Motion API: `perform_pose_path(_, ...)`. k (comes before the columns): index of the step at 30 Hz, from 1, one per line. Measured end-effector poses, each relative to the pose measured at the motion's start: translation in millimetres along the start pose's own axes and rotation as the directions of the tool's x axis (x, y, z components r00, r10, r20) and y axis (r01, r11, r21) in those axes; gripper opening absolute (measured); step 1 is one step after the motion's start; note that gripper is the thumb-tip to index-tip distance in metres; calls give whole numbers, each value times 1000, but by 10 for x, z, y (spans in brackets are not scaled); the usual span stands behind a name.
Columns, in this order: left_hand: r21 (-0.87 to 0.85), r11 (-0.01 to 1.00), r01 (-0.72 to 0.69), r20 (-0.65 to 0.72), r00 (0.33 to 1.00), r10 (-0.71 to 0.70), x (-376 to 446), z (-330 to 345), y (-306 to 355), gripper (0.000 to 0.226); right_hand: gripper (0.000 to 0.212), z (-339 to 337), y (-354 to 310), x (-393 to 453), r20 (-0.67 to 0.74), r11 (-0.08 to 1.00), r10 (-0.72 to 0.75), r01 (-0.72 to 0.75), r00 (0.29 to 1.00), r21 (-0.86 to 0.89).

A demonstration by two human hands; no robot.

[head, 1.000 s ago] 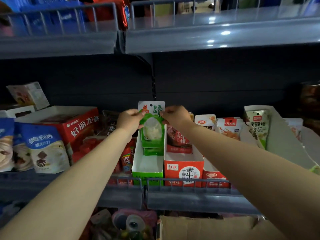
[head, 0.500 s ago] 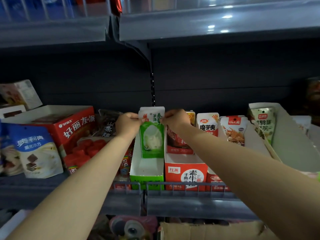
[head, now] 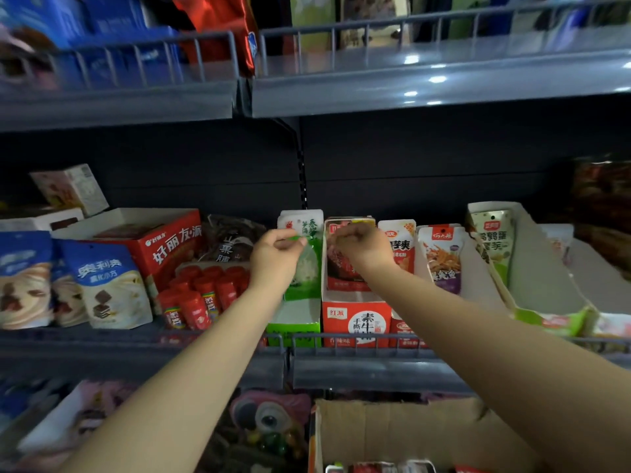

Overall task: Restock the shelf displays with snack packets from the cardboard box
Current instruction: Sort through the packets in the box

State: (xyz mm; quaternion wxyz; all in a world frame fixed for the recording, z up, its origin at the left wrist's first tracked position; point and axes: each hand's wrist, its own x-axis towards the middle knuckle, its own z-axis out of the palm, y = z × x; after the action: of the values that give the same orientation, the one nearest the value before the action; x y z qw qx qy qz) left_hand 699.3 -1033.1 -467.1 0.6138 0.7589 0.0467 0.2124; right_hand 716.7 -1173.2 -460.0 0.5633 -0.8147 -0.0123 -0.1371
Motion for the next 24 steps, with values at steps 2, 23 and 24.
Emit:
perform_pose_path(2, 1, 1000, -16, 52, 999, 16, -284, -12, 42, 13, 2, -154, 55, -276, 9, 998, -3, 2, 1000, 65)
perform_pose_path(23, 303, 927, 221, 446, 827, -343, -2707, 559, -1035, 8, 12, -1098, 1842, -2482, 233, 946, 315, -283, 920, -161)
perform_pose_path(24, 341, 914, 222, 457, 810, -367, -2753, 580, -1099, 6, 11, -1094, 1933, -2531, 244, 936, 335, -291, 910, -200)
